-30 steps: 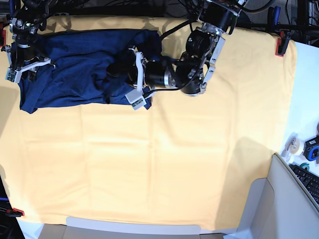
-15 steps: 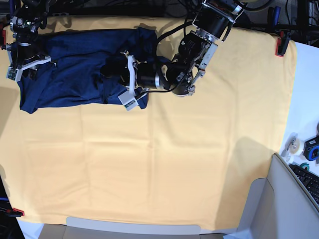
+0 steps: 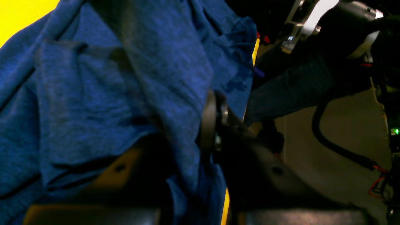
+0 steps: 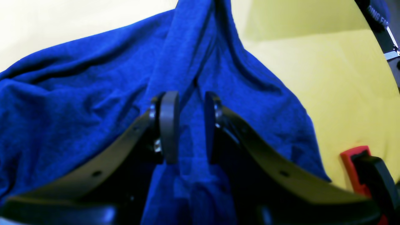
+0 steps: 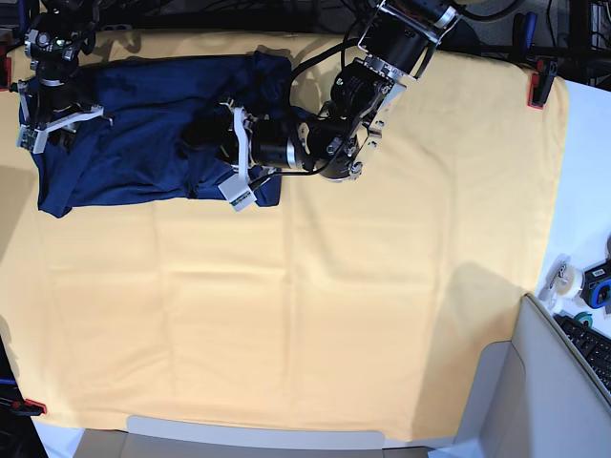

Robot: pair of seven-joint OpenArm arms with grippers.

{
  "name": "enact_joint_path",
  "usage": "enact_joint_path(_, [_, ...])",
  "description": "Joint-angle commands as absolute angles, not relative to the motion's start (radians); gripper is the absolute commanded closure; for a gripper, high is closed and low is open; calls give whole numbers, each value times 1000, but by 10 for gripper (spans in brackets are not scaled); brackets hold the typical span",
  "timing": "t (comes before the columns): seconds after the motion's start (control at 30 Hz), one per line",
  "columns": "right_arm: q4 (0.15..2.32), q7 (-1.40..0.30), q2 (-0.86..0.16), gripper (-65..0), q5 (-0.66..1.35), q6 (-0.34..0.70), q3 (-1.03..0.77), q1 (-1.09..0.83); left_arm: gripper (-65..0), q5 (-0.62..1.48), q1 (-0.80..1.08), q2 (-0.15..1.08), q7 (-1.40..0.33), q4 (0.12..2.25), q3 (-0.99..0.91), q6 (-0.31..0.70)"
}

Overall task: Fold the T-shirt properly
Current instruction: 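Carry the shirt end in the left gripper over toward the right gripper, then lower the folded end onto the shirt beside the right gripper with the left gripper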

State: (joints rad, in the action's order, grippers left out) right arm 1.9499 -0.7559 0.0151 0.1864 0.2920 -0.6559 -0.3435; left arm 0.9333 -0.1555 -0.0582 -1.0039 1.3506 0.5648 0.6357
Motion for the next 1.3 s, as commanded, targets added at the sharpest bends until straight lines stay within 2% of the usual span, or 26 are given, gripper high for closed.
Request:
enact_joint_path(0.0, [1966, -730, 7, -145, 191, 292, -659, -343, 0, 960, -174, -82, -981, 1365, 565, 644])
enact_joint_path(0.17, [1966, -730, 7, -145, 191, 292, -659, -343, -2, 960, -174, -90, -966, 1365, 565, 644])
enact_joint_path(0.23, [1966, -730, 7, -145, 191, 292, -659, -343, -23, 960, -174, -90, -940, 1365, 565, 644])
enact_joint_path(0.5, [1966, -730, 7, -145, 191, 292, -657, -343, -216, 960, -166, -90, -923, 1365, 561, 644])
enact_joint_path(0.63, [1966, -730, 7, -145, 191, 292, -657, -343, -269, 969, -165, -91, -934, 1365, 564, 624])
enact_joint_path(0.8, [1966, -730, 7, -145, 191, 292, -657, -343, -272, 987, -166, -104, -977, 1394, 556, 621])
enact_joint_path(0.9, [1965, -730, 7, -145, 191, 292, -657, -343, -272, 1010, -166, -91, -987, 1484, 555, 621])
enact_joint_path(1.1, [1937, -730, 7, -145, 191, 292, -657, -343, -271, 1012, -102, 39, -997, 1724, 472, 618])
enact_joint_path(1.27, [1933, -730, 7, -145, 191, 292, -657, -338, -250, 1012, -5, 168, -1024, 1779, 380, 484])
